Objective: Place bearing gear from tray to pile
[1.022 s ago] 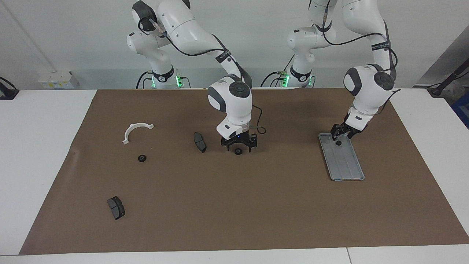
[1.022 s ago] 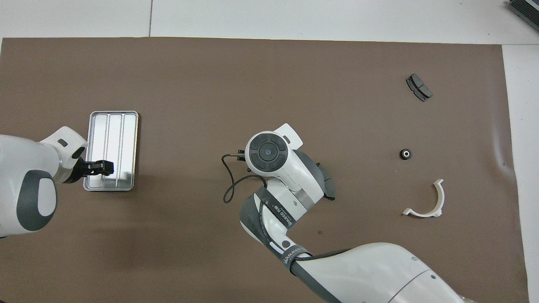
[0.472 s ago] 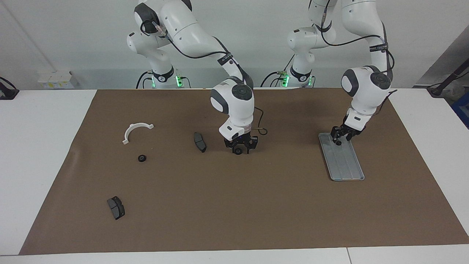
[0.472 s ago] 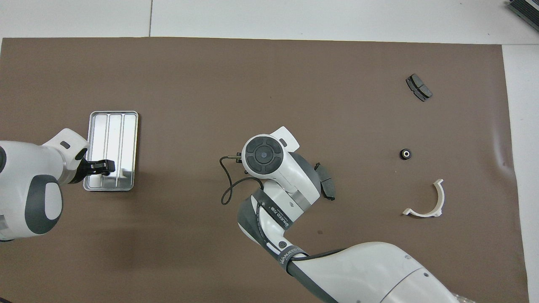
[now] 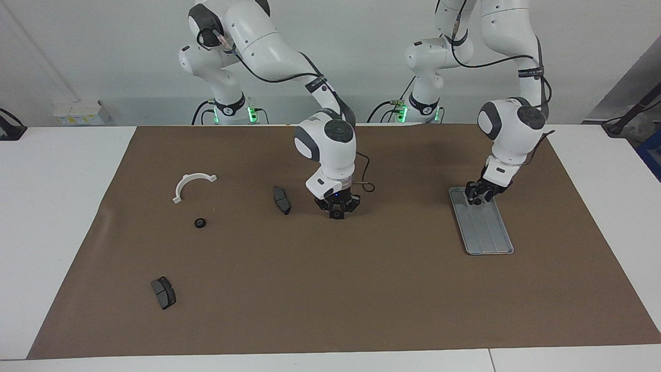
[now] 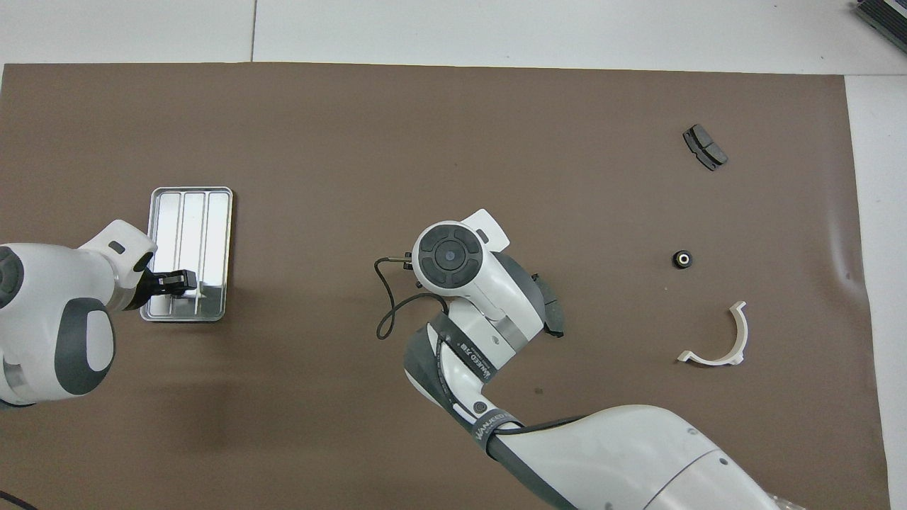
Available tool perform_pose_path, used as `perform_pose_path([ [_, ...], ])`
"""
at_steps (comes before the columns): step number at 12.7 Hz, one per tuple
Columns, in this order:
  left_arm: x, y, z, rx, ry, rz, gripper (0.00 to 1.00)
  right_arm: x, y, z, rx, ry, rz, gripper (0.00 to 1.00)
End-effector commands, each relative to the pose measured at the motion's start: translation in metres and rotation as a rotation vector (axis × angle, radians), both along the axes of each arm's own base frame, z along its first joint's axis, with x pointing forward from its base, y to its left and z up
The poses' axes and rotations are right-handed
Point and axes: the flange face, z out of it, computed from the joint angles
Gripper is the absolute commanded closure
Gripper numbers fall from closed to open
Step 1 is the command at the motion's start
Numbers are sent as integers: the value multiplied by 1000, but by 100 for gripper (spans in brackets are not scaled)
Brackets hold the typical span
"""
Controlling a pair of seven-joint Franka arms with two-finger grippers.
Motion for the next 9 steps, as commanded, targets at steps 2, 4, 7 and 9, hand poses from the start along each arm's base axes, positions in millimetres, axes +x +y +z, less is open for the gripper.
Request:
perform_pose_path([
  [2, -3, 1, -5, 3, -14, 22, 43, -5, -85, 53, -10, -32, -88, 100],
  [4, -4, 1, -8, 2, -8, 26, 44, -20, -128, 63, -22, -17, -95, 100],
  [7, -6, 1, -11, 1, 1, 27, 46, -46, -173, 60, -55, 18, -104, 100],
  [9, -7, 0, -12, 2, 3, 25, 51, -52, -201, 47, -74, 48, -74, 100],
])
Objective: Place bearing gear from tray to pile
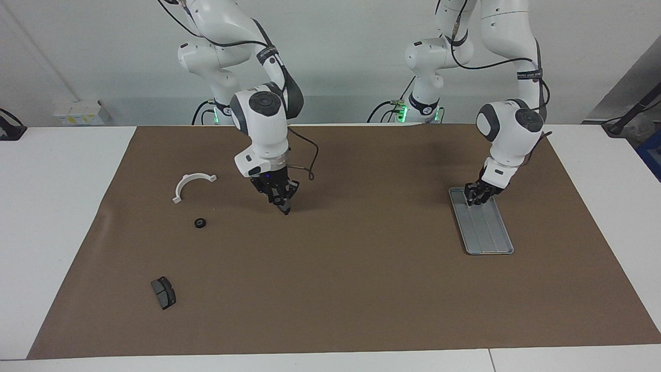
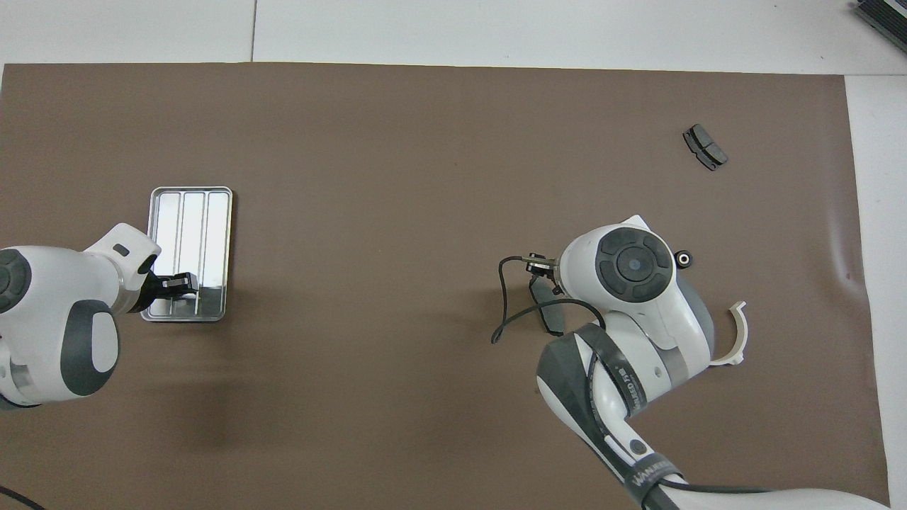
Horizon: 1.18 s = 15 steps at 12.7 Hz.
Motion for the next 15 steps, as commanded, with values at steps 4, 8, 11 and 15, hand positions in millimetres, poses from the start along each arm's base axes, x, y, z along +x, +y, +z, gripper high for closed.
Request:
perform_pose_path([
  [4, -4, 1, -4, 4, -8, 10, 67, -24, -65, -28, -2, 56, 52, 100],
  [8, -1, 1, -3, 4, -8, 8, 81, -28, -89, -50, 12, 38, 56, 81],
  [11, 13, -2, 15, 5, -32, 5, 90, -24, -92, -50, 13, 32, 51, 6],
  [15, 47, -35, 52, -9, -8, 68, 91, -3, -97, -23, 24, -24, 34, 0],
])
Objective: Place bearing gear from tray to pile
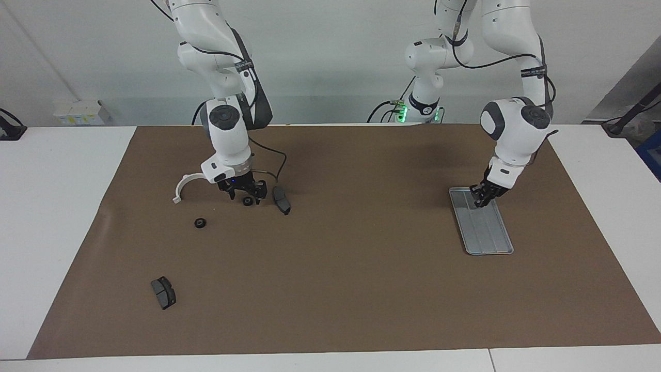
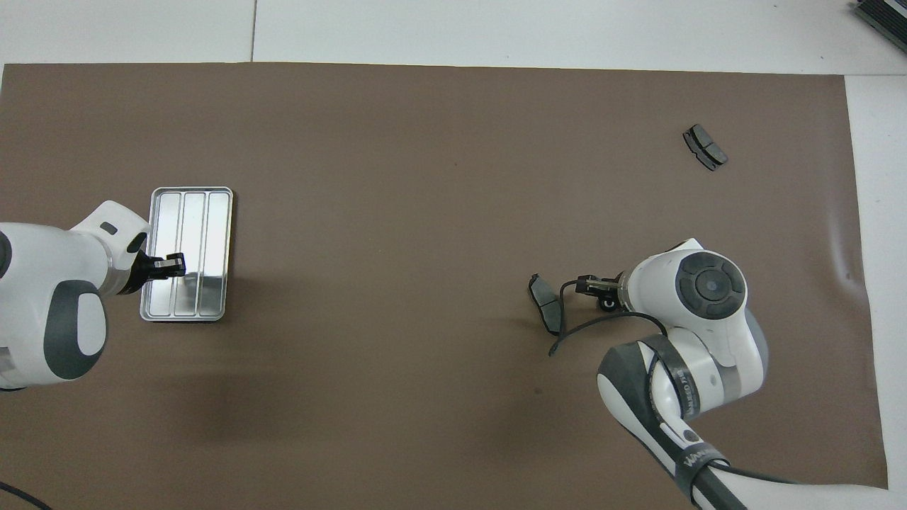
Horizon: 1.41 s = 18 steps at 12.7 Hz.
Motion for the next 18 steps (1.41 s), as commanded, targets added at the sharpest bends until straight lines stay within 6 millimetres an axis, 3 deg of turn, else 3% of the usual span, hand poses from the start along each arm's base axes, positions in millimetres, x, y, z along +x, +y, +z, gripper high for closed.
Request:
perform_pose_path([
  [1, 22, -42, 15, -8, 24, 48, 91, 17, -9, 34, 25, -66, -3, 0],
  [4, 24, -109, 23, -22, 36, 126, 91, 41, -19, 83, 26, -107, -21, 0],
  [7, 11, -184, 27, -40, 33, 195, 91, 66, -37, 150, -6, -90, 97, 0],
  [13, 7, -356, 14, -70, 66, 309, 91, 75, -65, 258, 30, -45, 187, 0],
  [16, -10, -398, 9, -96, 77, 291, 91, 64, -79, 296, 24, -35, 183, 0],
  [18, -30, -420, -5, -80, 100, 249, 90, 56, -91, 301, 21, -20, 195, 0],
])
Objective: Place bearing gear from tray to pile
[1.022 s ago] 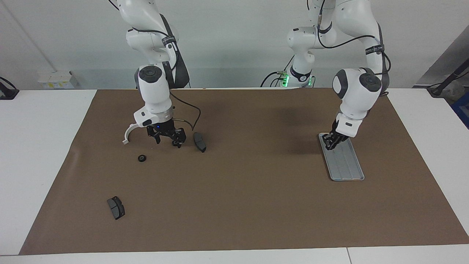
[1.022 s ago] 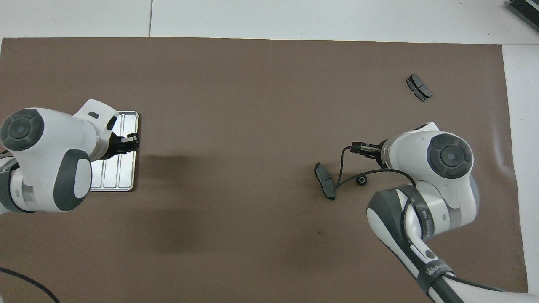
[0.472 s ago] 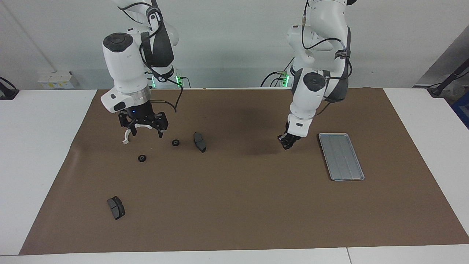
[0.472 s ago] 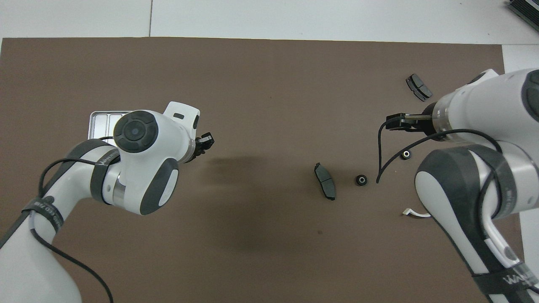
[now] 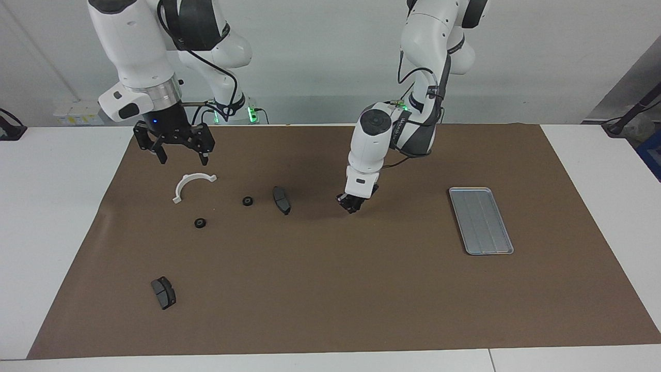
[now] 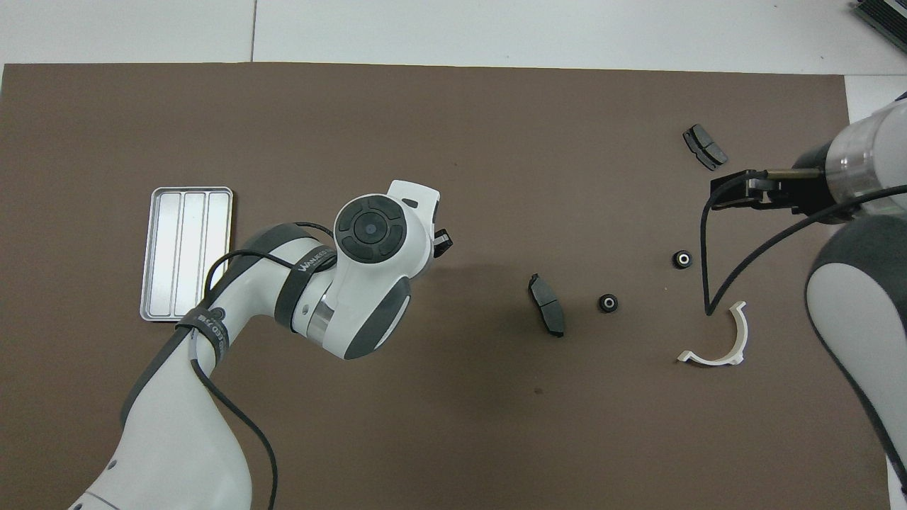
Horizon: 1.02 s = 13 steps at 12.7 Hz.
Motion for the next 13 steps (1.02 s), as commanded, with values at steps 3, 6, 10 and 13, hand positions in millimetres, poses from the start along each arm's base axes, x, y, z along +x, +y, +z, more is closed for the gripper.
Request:
perform_pose_path([
  [3, -24, -31, -22, 25, 47, -38, 67, -10, -22, 5, 14, 43, 5, 0],
  [6, -17, -24, -21, 25, 42, -30, 15, -19, -21, 0, 10, 79, 4, 0],
  [10, 36, 49, 32, 18, -13, 49, 0, -21, -21, -3, -1, 84, 7, 0],
  [13, 64, 153, 101, 22, -32, -20, 0, -21, -10, -11, 8, 85, 15, 0],
])
